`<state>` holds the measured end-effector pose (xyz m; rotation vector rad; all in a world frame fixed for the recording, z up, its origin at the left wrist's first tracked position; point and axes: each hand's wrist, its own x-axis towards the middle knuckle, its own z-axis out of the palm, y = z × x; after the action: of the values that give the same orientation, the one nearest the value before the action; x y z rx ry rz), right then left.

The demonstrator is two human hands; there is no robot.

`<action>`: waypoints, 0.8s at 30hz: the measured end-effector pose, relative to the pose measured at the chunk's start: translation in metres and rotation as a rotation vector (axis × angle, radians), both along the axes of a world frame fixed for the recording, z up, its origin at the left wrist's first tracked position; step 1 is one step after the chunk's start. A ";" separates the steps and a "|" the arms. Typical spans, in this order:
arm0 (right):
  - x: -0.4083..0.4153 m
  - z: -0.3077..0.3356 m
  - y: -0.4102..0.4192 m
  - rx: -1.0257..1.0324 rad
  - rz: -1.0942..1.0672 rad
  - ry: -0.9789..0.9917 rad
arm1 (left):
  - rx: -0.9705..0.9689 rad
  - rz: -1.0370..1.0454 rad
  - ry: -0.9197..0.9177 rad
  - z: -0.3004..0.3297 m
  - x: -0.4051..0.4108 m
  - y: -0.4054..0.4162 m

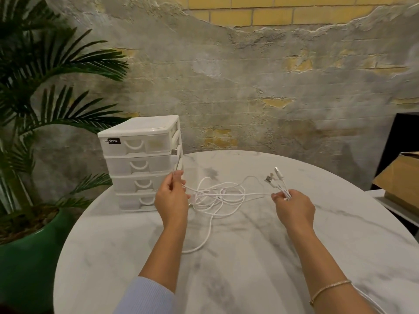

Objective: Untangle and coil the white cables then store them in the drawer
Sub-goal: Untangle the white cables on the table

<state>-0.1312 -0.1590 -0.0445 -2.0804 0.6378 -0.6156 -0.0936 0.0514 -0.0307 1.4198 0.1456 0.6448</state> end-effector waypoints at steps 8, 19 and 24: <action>0.001 -0.006 -0.010 0.096 -0.116 0.035 | -0.314 0.277 -0.173 0.010 -0.001 0.015; -0.004 -0.002 -0.017 0.178 -0.199 0.025 | -0.330 0.420 -0.339 0.030 -0.006 0.035; -0.009 0.013 0.012 0.112 0.015 -0.111 | 0.073 0.069 -0.171 0.020 -0.009 0.003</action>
<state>-0.1399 -0.1468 -0.0319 -1.9313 0.5796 -0.6664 -0.1030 0.0547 -0.0107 1.4278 0.0365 0.8317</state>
